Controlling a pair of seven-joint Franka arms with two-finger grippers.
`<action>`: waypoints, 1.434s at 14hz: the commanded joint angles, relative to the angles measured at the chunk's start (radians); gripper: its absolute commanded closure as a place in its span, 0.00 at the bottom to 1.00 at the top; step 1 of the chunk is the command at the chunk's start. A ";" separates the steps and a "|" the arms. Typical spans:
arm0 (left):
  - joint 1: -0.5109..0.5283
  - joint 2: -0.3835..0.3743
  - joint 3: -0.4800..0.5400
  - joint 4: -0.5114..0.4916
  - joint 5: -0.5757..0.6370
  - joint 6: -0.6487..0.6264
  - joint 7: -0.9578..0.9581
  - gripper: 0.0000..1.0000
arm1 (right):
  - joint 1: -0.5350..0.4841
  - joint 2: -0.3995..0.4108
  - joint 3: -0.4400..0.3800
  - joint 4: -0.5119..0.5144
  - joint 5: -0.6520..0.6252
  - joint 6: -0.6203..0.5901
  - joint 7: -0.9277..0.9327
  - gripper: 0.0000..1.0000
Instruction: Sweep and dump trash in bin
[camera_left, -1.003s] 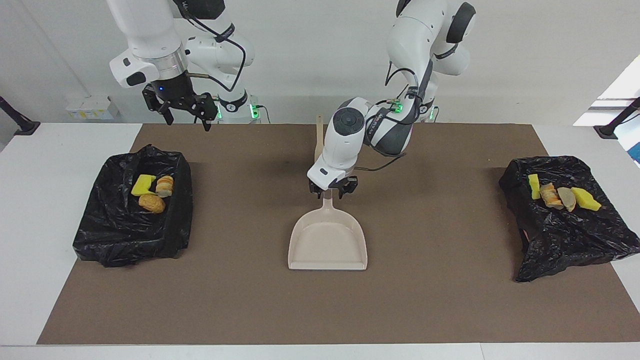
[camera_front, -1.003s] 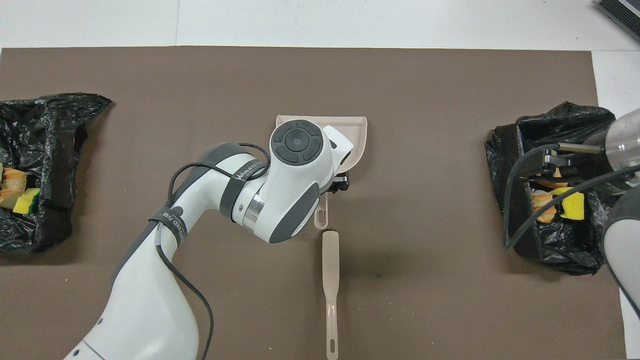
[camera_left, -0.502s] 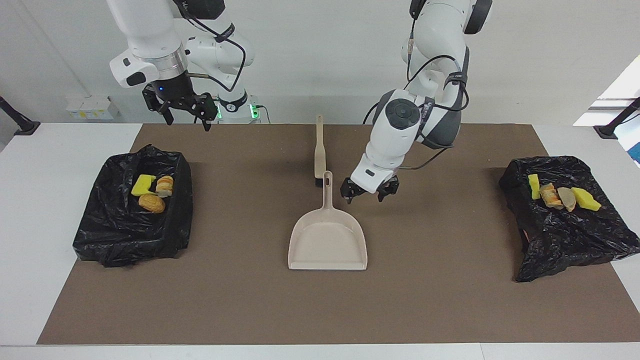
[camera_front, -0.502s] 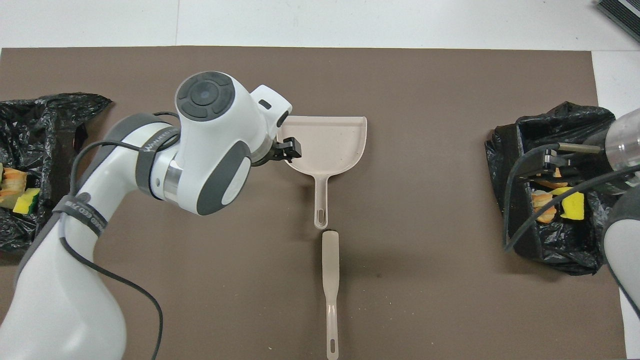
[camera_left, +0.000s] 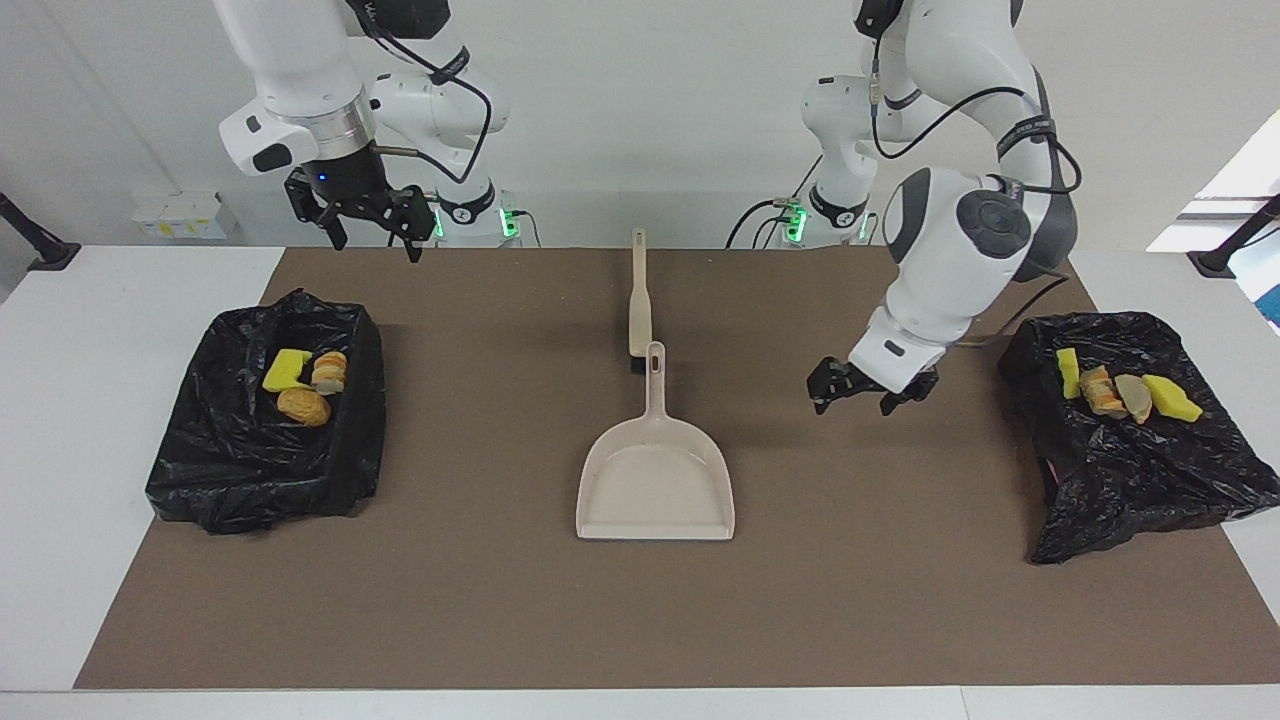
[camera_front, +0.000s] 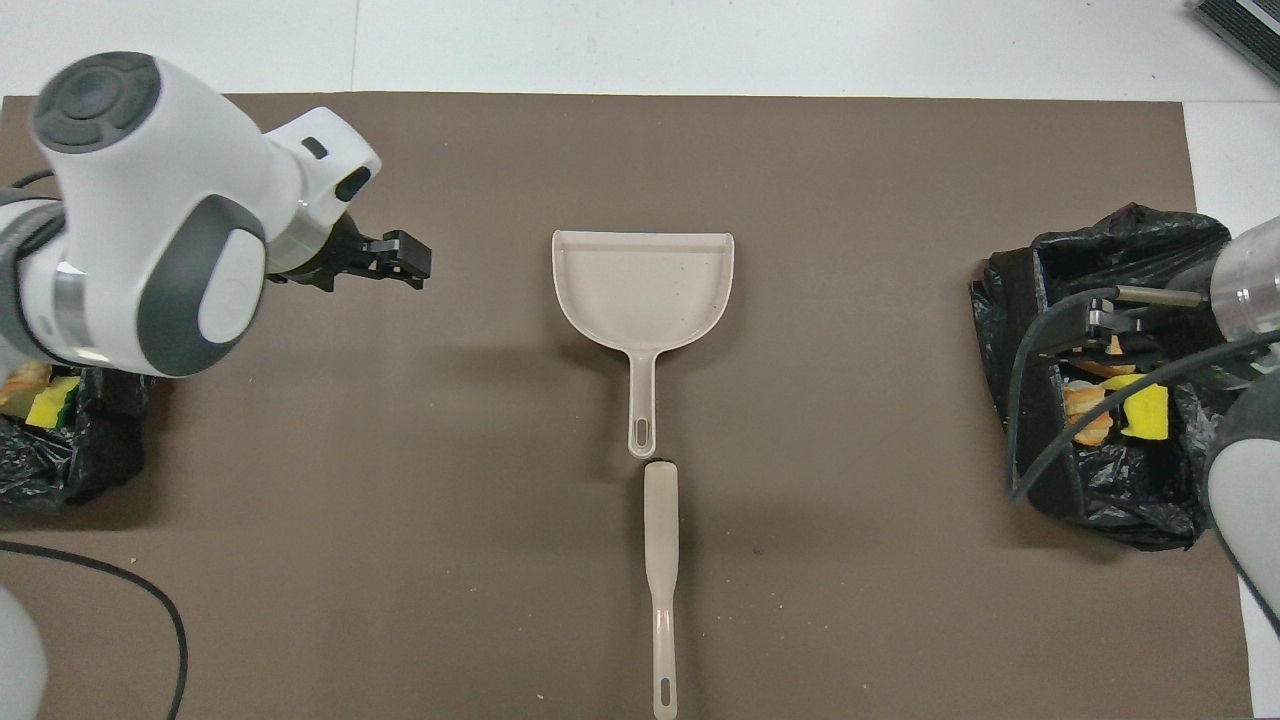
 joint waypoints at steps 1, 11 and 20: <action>0.100 -0.068 -0.009 -0.014 0.001 -0.074 0.148 0.00 | -0.018 -0.022 0.005 -0.027 0.026 0.025 -0.026 0.00; 0.189 -0.228 0.000 -0.064 0.071 -0.179 0.235 0.00 | -0.018 -0.022 0.005 -0.027 0.026 0.028 -0.031 0.00; 0.159 -0.263 -0.006 -0.046 0.113 -0.226 0.242 0.00 | -0.018 -0.024 0.005 -0.030 0.026 0.026 -0.035 0.00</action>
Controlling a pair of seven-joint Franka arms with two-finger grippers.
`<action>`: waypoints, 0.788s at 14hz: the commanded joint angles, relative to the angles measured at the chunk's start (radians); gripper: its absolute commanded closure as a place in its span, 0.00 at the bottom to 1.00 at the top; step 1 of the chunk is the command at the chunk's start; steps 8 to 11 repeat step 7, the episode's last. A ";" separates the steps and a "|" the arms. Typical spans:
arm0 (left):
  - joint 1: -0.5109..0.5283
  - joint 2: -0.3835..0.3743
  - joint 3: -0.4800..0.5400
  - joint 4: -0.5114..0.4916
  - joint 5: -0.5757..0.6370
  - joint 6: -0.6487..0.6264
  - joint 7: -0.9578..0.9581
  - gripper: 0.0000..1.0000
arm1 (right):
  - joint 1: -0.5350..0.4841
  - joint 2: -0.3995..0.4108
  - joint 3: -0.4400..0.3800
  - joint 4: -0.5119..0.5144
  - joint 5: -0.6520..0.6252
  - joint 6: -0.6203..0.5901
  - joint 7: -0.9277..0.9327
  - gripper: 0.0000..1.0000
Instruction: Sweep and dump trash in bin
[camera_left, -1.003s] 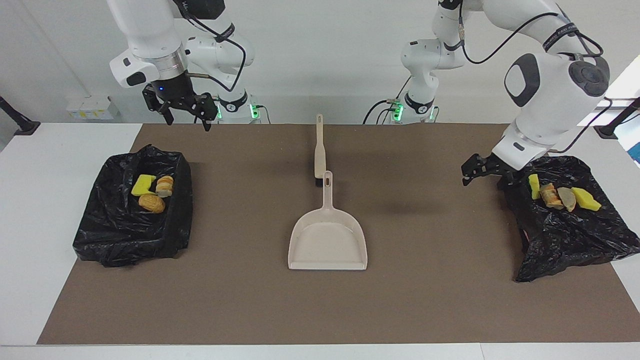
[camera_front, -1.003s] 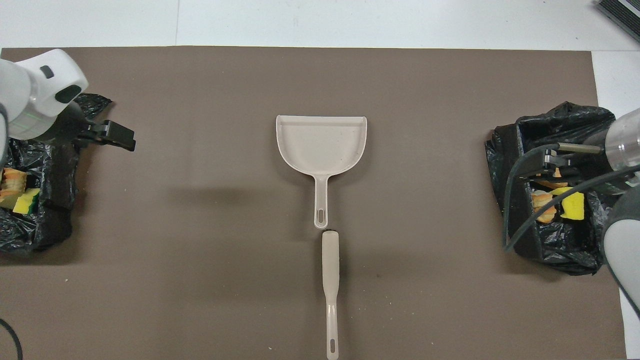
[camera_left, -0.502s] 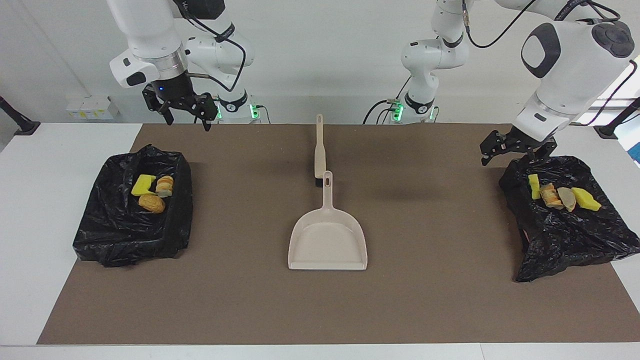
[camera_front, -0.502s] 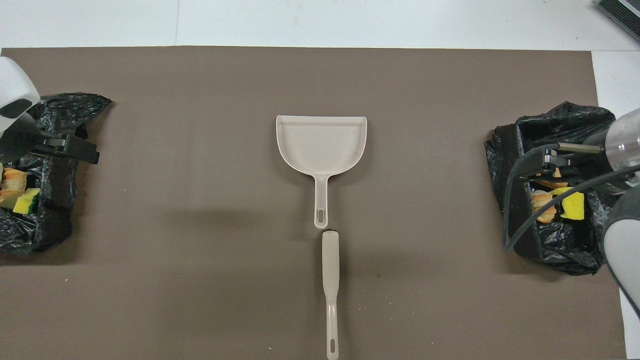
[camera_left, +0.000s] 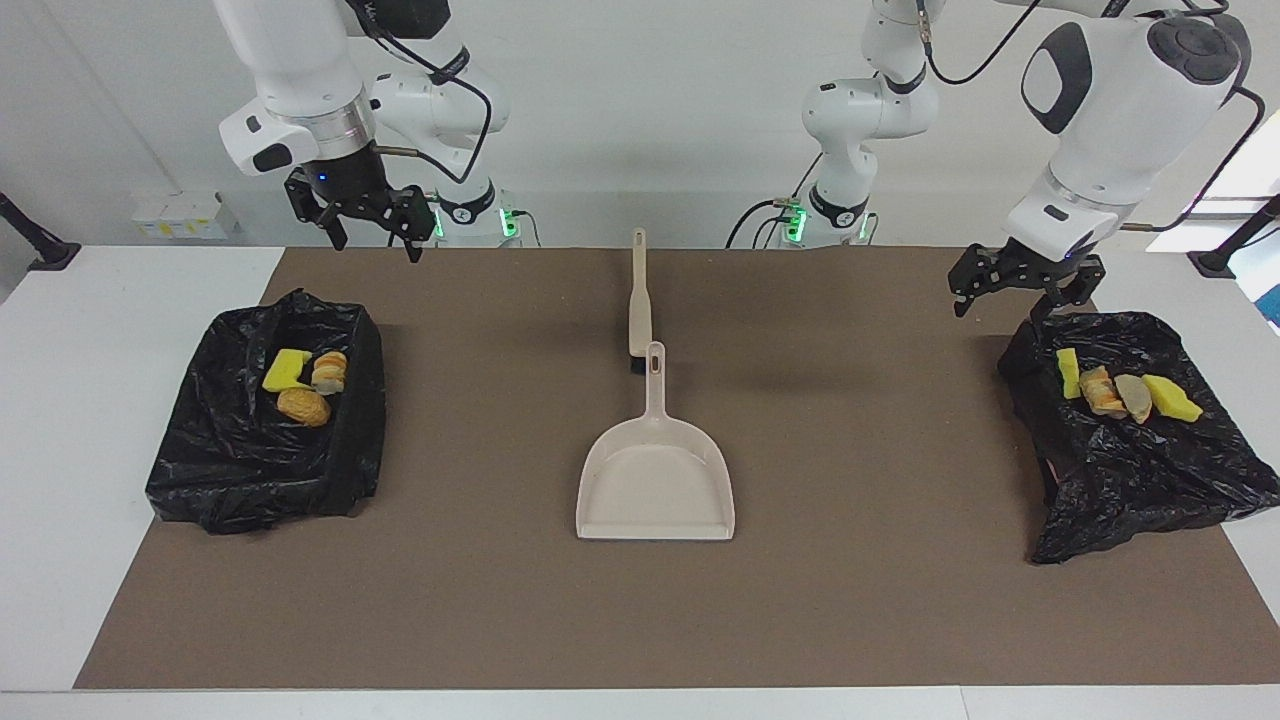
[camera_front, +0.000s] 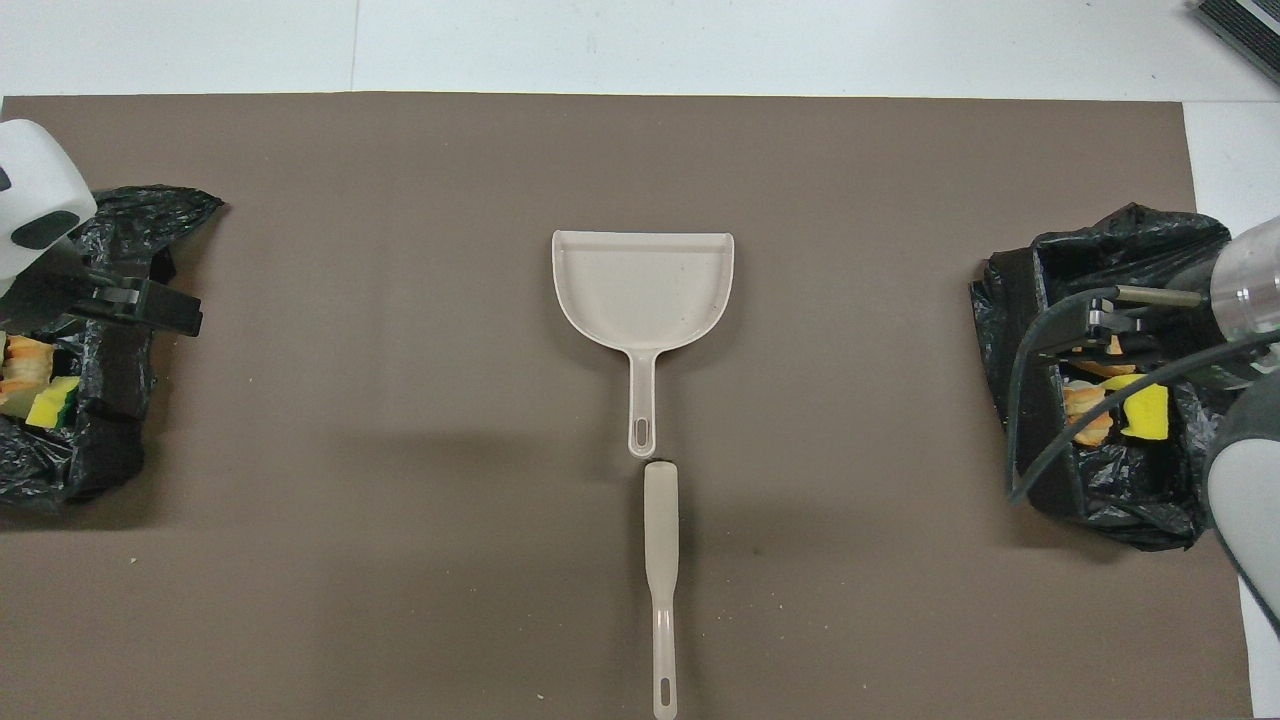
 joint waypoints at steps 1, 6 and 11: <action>-0.011 -0.015 0.007 0.010 0.009 -0.044 -0.011 0.00 | -0.018 -0.025 0.005 -0.032 0.026 0.026 -0.035 0.00; -0.010 -0.018 0.007 0.011 0.000 -0.066 -0.007 0.00 | -0.018 -0.025 0.005 -0.032 0.026 0.026 -0.035 0.00; -0.010 -0.018 0.007 0.008 -0.002 -0.063 -0.007 0.00 | -0.018 -0.025 0.005 -0.032 0.028 0.024 -0.035 0.00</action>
